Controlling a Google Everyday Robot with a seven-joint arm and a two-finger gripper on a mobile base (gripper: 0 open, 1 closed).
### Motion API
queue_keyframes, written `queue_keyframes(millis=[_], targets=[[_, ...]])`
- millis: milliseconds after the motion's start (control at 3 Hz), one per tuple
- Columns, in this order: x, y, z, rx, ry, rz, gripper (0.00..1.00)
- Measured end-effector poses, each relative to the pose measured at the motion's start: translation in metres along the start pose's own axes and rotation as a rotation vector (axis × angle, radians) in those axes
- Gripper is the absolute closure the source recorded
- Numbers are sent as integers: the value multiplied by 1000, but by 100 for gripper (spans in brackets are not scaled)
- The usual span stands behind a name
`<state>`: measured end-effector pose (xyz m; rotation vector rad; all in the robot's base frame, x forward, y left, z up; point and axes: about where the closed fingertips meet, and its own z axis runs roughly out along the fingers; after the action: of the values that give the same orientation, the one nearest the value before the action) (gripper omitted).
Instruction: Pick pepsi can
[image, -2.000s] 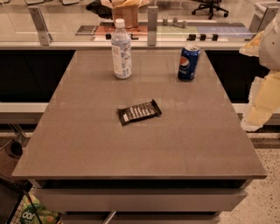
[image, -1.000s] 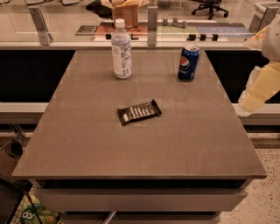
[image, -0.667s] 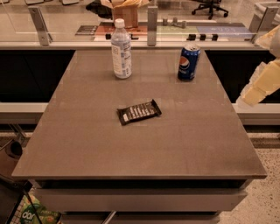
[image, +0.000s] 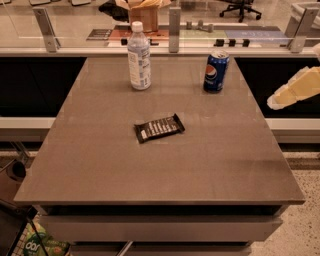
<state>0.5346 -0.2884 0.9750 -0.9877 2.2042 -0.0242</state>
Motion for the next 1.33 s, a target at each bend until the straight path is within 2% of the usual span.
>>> queue_keyframes(millis=[333,667,1000,1333], targets=[[-5,-19,25,23,-85,72,0],[-11,-30,52,19,-167,120,0],[-22,-31,76,-10,-234,145,0],[-43,-20,117,-69,-318,152,0]])
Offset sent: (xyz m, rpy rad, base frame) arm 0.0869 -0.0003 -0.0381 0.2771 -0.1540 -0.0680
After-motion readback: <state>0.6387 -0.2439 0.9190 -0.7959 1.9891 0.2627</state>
